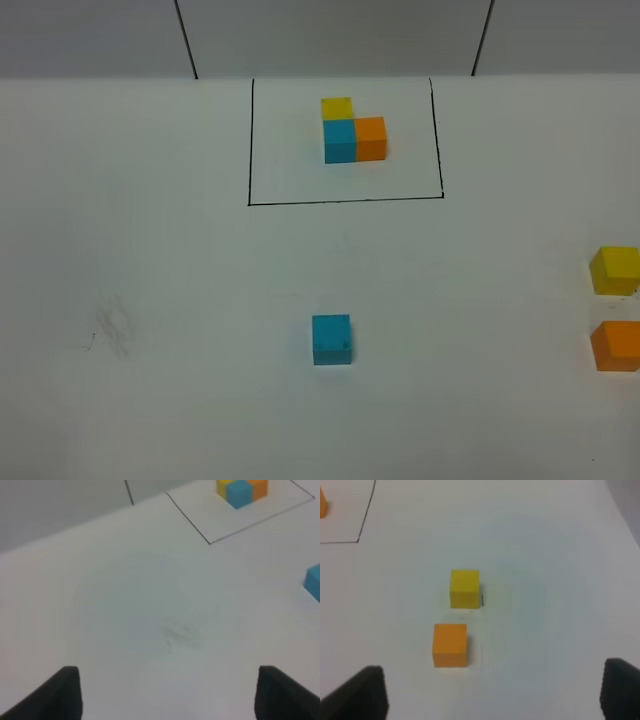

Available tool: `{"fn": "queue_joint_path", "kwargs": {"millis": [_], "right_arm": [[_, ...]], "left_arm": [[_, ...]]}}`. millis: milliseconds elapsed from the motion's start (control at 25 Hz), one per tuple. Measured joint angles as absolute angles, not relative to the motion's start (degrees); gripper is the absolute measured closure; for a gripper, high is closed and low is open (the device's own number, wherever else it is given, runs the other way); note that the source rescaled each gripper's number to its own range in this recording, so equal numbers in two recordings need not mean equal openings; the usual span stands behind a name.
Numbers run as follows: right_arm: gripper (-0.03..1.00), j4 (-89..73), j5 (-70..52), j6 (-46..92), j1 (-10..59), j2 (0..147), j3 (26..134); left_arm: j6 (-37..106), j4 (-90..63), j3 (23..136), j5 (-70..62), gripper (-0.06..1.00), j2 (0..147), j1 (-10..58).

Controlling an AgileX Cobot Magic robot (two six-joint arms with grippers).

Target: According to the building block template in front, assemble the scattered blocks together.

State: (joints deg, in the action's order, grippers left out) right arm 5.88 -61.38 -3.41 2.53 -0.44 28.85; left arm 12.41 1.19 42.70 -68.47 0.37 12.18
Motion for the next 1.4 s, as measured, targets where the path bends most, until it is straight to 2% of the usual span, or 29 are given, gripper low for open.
{"fn": "queue_joint_path", "kwargs": {"millis": [200,320,680,1400], "right_arm": [[0.24,5.88,-61.38,-3.41,2.53,-0.44,28.85],[0.24,5.88,-61.38,-3.41,2.53,-0.44,28.85],[0.24,5.88,-61.38,-3.47,2.53,-0.44,28.85],[0.24,5.88,-61.38,-3.42,2.53,-0.44,28.85]], "left_arm": [[2.93,0.44,41.66,-67.74,0.35,-0.40,2.27],[1.05,0.37,39.00,-66.57,0.35,-0.40,-0.28],[0.61,0.38,29.19,-62.88,0.35,-0.40,-0.57],[0.49,0.37,28.93,-62.12,0.35,-0.40,-0.57]]}}
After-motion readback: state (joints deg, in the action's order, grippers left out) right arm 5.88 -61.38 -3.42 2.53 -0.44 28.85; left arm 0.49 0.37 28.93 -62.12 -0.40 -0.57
